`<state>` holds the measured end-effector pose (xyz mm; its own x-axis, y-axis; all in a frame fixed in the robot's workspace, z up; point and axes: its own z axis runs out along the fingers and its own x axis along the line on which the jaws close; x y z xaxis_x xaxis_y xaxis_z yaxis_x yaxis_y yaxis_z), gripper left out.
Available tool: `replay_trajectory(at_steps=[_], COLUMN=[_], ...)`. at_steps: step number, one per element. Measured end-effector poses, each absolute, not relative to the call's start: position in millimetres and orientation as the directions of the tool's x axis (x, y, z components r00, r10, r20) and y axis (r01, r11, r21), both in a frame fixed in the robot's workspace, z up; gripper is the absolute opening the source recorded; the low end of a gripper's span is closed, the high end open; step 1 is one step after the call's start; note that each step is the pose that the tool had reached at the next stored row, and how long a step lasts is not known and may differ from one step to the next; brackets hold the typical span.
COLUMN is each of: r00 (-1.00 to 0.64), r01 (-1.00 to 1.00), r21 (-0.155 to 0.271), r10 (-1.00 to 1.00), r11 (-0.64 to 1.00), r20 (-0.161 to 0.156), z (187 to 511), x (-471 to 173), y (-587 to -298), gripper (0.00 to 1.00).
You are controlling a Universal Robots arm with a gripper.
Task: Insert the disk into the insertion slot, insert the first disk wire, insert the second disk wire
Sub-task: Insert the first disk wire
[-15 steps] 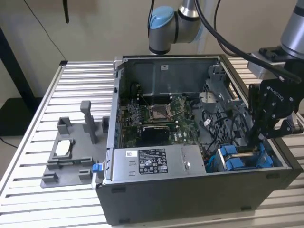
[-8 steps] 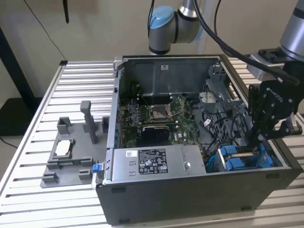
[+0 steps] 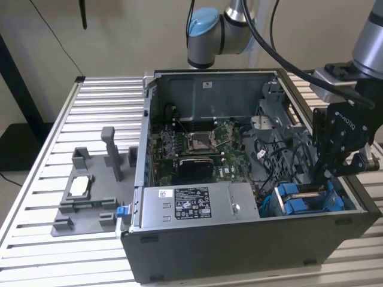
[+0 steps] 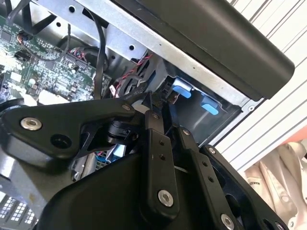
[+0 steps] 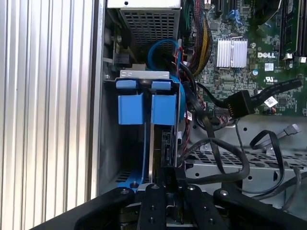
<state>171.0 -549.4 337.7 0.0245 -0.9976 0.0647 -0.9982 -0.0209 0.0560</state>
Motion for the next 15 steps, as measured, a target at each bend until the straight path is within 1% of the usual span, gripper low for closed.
replay_trajectory(at_steps=[9,11,12,15], r00=[0.010,0.007,0.006,0.004], r01=[-0.998,-0.998,-0.998,-0.998], r21=[0.058,0.058,0.059,0.063], r10=[-0.998,-0.998,-0.998,-0.998], r11=[-0.006,-0.003,-0.002,0.000], r20=[0.064,0.064,0.064,0.064], z=[332.2,331.6,331.8,335.0], x=[170.9,170.9,170.9,170.9], y=[-550.4,-551.0,-551.1,-551.6], gripper=[0.19,0.20,0.27,0.27])
